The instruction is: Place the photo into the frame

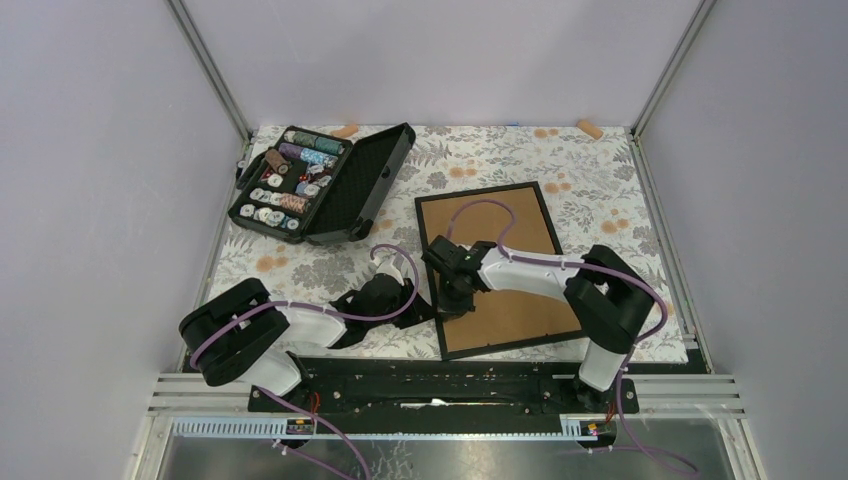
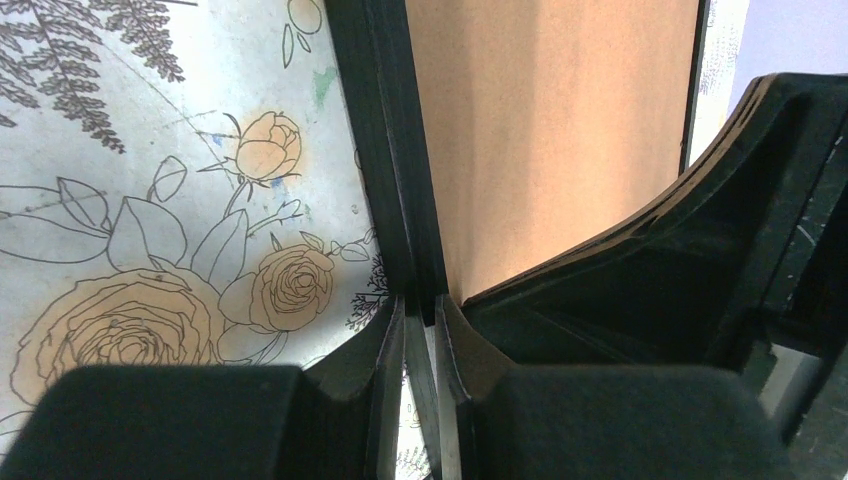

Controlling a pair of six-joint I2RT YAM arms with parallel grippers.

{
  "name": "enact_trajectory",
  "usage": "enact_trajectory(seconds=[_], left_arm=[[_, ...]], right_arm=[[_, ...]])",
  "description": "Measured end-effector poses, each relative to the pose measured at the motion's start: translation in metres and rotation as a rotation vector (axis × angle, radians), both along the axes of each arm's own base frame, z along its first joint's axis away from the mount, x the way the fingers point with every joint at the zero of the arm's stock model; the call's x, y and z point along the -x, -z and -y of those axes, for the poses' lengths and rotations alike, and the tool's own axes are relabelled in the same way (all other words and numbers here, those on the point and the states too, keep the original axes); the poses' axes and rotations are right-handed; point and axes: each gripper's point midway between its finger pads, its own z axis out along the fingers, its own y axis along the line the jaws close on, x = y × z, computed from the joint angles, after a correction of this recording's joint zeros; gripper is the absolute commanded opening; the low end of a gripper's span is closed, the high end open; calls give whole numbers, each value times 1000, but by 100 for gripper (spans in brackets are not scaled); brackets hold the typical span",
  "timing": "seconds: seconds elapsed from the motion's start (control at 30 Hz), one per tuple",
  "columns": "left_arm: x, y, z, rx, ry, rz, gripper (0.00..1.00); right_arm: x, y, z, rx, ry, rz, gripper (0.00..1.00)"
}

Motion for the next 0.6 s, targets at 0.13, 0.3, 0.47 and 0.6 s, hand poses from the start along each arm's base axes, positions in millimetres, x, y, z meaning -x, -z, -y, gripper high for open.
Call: enact_trajectory(seconds=[0.13,0.3,0.47,0.6], left_arm=[[0,0,0,0,-2,-1,18],[0,0,0,0,-3,-1,18],[0,0,0,3,-10,-8,18],[0,0,0,2,-11,-9,18]], right_arm=[[0,0,-1,67,-16,-1,0],[0,1,-1,133,-35,5,0],[2,7,1,261,-63,11,2],[1,8,3,331,-76,53,7]])
